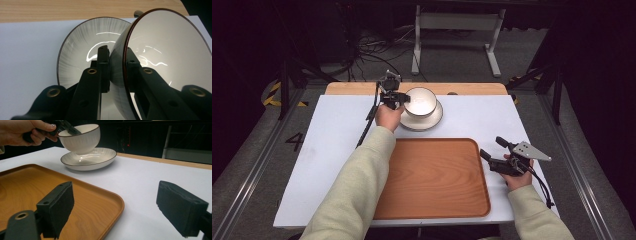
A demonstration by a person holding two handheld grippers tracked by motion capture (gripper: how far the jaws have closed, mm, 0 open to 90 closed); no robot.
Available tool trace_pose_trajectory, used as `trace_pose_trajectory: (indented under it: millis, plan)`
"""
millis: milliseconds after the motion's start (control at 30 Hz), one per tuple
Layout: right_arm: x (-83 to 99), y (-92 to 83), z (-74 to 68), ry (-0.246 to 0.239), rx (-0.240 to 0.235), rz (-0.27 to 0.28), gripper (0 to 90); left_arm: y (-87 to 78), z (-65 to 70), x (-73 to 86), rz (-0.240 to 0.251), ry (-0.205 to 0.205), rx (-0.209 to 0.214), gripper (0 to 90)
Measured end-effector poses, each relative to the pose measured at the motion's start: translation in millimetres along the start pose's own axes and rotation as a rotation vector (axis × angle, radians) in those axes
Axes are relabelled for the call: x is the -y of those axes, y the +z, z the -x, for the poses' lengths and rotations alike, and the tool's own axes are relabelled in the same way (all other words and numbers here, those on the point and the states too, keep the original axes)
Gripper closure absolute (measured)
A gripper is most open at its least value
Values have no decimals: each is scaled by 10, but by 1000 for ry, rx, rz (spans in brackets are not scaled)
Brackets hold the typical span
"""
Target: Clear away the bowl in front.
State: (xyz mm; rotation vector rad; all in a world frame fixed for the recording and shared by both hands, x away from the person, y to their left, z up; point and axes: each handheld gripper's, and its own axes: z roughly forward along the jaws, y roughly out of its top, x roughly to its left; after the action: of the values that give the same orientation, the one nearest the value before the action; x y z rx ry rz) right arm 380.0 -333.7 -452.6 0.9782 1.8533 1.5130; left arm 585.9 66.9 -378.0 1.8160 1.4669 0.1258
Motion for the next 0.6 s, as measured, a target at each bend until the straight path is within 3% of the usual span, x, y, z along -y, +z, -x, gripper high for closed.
trace_pose_trajectory:
  millis: [600]
  plan:
    - [1,1,2,-1,3,-1,149,-310,33,-65,43,13,28,802]
